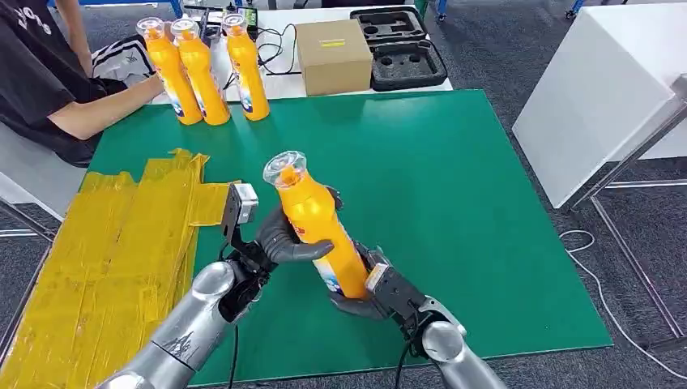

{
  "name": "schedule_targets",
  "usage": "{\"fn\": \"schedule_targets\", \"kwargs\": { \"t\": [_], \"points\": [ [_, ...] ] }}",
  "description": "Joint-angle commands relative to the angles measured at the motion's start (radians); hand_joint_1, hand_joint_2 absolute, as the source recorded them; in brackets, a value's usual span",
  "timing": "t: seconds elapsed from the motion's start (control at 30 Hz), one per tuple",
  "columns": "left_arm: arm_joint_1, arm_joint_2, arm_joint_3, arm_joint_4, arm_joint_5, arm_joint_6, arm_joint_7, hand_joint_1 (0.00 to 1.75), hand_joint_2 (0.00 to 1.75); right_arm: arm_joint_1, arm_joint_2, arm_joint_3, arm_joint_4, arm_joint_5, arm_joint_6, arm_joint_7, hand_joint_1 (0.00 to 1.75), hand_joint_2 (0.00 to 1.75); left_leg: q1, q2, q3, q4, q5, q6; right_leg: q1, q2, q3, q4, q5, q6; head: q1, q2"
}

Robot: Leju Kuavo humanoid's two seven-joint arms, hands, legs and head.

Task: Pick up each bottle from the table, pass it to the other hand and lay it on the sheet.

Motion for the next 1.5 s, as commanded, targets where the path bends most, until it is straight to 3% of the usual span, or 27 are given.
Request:
{"fn": "schedule_targets", "kwargs": {
  "t": [0.03,0.37,0.4,0.43,0.9,1.07,1.23,1.43,1.5],
  "points": [
    [-0.045,0.022,0.035,0.075,0.006,0.009,-0.003,1.75,1.75,0.028,-0.041,0.030,-0.055,-0.010,0.046,-0.013,1.75,1.75,0.001,0.000,0.005,0.000,-0.002,-0.002,0.001,-0.002,0.006,0.000,-0.002,-0.002,0.000,0.000],
    [-0.037,0.032,0.058,0.055,-0.009,0.016,-0.014,1.75,1.75,0.037,-0.058,0.002,-0.089,0.012,0.010,-0.030,1.75,1.75,0.000,0.000,0.002,0.000,-0.001,-0.001,0.001,-0.001,0.003,0.000,-0.001,-0.001,0.000,0.000],
    [-0.042,0.032,0.066,0.046,-0.021,0.029,-0.021,1.75,1.75,0.044,-0.059,-0.006,-0.110,0.025,-0.009,-0.029,1.54,1.75,0.001,0.000,0.004,0.000,-0.002,-0.002,0.001,-0.001,0.004,0.000,-0.001,-0.002,0.000,0.000],
    [-0.042,0.036,0.071,0.028,-0.058,0.066,-0.036,1.75,1.75,0.053,-0.061,-0.014,-0.126,0.034,-0.023,-0.027,0.05,1.75,0.001,0.000,0.002,0.000,-0.001,-0.002,0.001,-0.001,0.003,0.000,-0.001,-0.001,0.000,0.000],
    [-0.033,0.044,0.089,-0.015,-0.116,0.104,-0.046,1.75,1.75,0.066,-0.068,-0.026,-0.150,0.046,-0.037,-0.026,0.00,1.75,0.001,-0.001,0.004,0.000,-0.002,-0.002,0.001,-0.003,0.005,0.000,-0.002,-0.002,0.000,0.000],
    [-0.054,0.100,0.111,-0.117,-0.586,0.317,-0.069,1.75,1.75,0.113,-0.102,-0.078,-0.250,0.116,-0.096,-0.021,0.00,1.75,0.001,0.001,0.005,0.001,-0.003,-0.002,0.002,-0.002,0.005,0.001,-0.002,-0.002,0.000,0.000],
    [-0.139,0.183,0.129,-0.109,-1.080,0.463,-0.003,1.75,1.75,0.151,-0.121,-0.145,-0.352,0.250,-0.177,0.018,0.00,1.75,0.001,-0.001,0.001,0.002,-0.002,-0.002,0.001,-0.002,0.002,0.002,-0.002,-0.002,0.000,0.000],
    [-0.266,0.299,0.129,0.015,-1.630,0.472,0.104,1.75,1.75,0.180,-0.115,-0.242,-0.418,0.294,-0.206,0.047,0.00,1.75,0.001,0.000,0.001,0.000,0.000,-0.001,0.001,-0.002,0.000,0.001,0.000,-0.001,0.000,0.000],
    [-0.307,0.325,0.138,0.065,-1.698,0.467,0.101,1.75,1.75,0.187,-0.109,-0.262,-0.429,0.297,-0.203,0.052,0.00,1.75,0.002,0.000,0.004,0.002,-0.002,-0.003,0.003,-0.003,0.004,0.002,-0.002,-0.003,0.000,0.000]
  ]
}}
